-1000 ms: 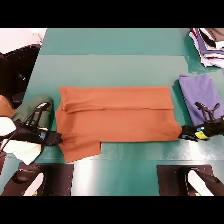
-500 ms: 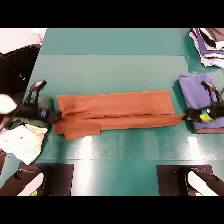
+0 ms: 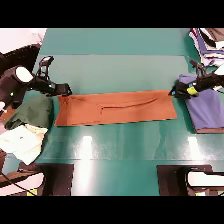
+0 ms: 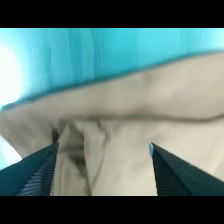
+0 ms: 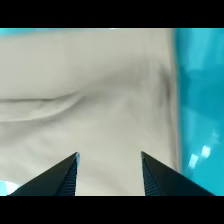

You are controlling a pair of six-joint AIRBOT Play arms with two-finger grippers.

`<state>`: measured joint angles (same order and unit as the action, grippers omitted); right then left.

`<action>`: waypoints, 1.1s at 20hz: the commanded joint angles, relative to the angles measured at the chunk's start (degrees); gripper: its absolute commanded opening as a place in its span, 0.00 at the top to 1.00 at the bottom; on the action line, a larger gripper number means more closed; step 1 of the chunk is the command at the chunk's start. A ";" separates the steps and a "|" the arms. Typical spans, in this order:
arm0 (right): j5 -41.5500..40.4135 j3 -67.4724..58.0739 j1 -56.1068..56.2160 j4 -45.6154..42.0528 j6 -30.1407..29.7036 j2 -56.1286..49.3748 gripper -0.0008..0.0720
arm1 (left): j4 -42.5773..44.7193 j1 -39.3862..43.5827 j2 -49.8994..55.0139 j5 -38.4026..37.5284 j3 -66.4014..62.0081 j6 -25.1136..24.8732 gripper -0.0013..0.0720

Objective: Fold the shirts.

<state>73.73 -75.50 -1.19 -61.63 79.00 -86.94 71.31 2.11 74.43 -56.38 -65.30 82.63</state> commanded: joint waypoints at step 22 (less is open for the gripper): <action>5.35 1.99 -6.49 19.12 -12.66 0.31 0.97 | -19.56 21.57 14.73 7.78 -8.46 2.43 0.95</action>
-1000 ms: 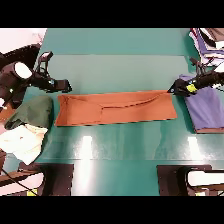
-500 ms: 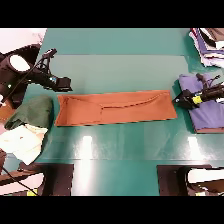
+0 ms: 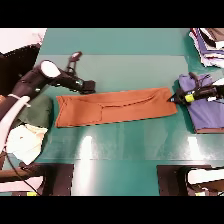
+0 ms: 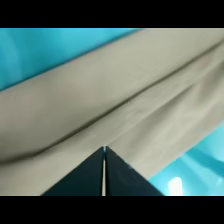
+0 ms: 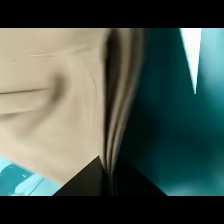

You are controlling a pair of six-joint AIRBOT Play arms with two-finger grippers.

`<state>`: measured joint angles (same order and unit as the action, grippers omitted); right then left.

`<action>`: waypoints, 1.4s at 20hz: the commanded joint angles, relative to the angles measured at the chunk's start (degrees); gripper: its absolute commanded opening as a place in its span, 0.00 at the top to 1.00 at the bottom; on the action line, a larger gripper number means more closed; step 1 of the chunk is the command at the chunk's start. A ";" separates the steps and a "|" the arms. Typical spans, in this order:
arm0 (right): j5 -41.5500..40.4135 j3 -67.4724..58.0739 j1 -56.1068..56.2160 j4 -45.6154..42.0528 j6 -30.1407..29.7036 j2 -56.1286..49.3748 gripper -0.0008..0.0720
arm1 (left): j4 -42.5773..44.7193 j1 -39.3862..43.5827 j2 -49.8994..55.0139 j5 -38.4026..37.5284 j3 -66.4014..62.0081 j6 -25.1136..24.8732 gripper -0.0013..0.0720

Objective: Fold the shirts.

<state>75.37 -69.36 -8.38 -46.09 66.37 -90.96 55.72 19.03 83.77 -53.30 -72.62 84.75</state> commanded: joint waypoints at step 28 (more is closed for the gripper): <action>-16.15 -38.53 60.54 8.90 4.44 -9.64 0.59 | 15.93 -21.42 -14.53 -4.24 -10.88 2.23 0.95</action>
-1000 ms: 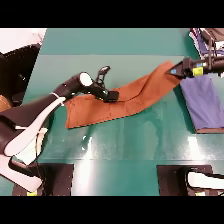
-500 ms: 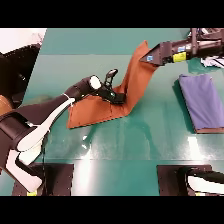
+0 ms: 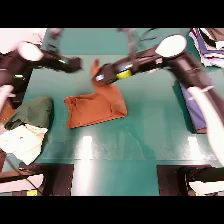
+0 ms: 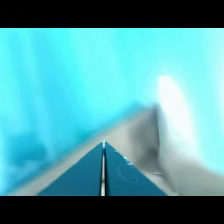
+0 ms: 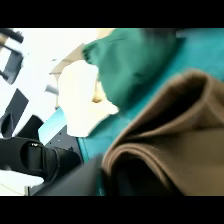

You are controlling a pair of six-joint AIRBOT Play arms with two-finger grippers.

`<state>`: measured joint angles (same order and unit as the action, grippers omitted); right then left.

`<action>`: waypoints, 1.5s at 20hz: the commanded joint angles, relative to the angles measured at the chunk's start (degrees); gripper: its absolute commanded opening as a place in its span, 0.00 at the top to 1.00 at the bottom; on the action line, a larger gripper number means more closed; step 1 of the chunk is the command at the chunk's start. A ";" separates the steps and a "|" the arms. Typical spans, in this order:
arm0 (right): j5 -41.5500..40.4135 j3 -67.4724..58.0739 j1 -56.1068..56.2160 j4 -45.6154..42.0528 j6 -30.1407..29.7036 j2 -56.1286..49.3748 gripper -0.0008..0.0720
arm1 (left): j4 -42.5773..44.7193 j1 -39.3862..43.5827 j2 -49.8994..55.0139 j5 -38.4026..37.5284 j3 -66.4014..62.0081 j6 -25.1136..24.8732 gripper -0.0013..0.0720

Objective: Fold the shirts.

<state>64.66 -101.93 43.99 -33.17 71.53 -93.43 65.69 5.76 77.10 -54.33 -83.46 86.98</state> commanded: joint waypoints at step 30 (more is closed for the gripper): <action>3.32 8.68 -9.55 -1.44 2.69 -19.50 0.96 | 0.61 -15.34 -11.63 -9.66 0.15 -1.92 0.95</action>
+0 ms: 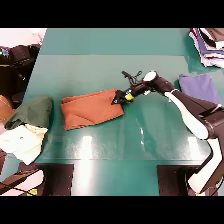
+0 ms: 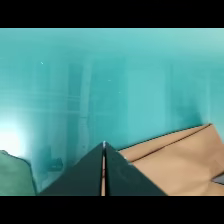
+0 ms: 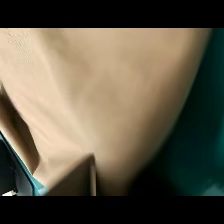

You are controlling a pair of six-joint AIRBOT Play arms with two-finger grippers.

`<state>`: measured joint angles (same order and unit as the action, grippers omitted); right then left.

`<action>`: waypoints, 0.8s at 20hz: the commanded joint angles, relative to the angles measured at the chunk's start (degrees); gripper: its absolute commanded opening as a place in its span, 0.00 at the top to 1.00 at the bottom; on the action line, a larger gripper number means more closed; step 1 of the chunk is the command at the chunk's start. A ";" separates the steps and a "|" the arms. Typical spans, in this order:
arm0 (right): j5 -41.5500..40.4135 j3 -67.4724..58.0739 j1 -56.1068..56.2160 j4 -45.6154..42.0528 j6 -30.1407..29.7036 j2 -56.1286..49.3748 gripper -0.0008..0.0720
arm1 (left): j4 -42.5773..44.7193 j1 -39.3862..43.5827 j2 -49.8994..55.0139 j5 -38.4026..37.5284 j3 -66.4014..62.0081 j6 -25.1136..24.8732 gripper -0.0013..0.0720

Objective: Fold the shirts.

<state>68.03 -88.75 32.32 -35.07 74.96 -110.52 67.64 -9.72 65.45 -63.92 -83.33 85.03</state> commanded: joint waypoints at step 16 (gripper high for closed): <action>-2.99 -12.63 -46.90 -15.93 11.13 16.83 0.97 | -2.32 18.08 0.02 5.31 0.02 -1.01 0.95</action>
<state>65.28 -101.23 -4.97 -49.21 84.68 -96.44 65.76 6.90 65.45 -59.90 -83.33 83.70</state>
